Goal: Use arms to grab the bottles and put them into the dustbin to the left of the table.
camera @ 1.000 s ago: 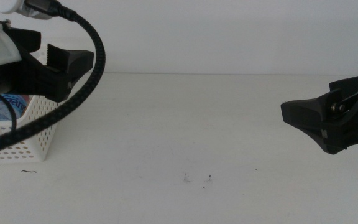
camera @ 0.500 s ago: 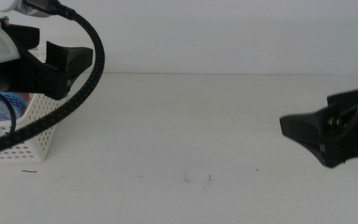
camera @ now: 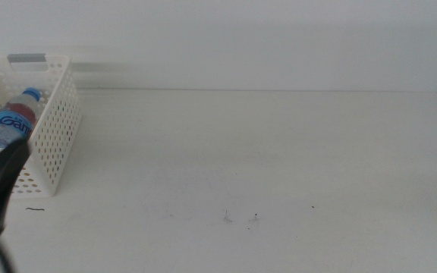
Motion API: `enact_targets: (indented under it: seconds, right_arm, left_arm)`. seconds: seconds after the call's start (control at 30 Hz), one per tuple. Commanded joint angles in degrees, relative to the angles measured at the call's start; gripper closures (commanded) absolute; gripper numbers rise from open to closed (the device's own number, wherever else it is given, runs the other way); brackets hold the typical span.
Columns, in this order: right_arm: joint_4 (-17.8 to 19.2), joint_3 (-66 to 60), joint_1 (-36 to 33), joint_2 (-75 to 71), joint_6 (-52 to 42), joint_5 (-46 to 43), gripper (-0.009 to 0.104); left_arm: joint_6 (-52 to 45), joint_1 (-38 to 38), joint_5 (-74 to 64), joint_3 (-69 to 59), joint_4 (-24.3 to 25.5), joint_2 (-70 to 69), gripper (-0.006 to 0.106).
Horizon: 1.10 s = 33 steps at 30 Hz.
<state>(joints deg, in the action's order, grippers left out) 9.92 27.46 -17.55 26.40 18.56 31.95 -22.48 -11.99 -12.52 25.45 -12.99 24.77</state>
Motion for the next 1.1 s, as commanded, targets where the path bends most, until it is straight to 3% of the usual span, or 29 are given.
enact_targets:
  seconds: [0.0,0.3,0.5,1.07]
  right_arm:
    - [-0.9,-6.1,5.5,-5.6,-0.4,-1.1,0.005]
    - [-2.5,-20.0,16.6,-22.1,0.5,-9.4,0.005]
    - [-2.6,-23.7,17.0,-26.4,0.5,-9.4,0.005]
    - [-1.1,-27.5,17.0,-26.4,0.5,-15.4,0.005]
  left_arm:
    - [0.2,2.5,1.2,-4.4,-2.3,-5.7,0.007]
    - [0.2,10.8,0.1,-19.7,-1.5,-22.2,0.007]
    - [0.2,10.9,0.4,-25.5,-1.5,-24.8,0.007]
    - [0.2,10.9,-0.1,-25.5,-0.8,-24.8,0.007]
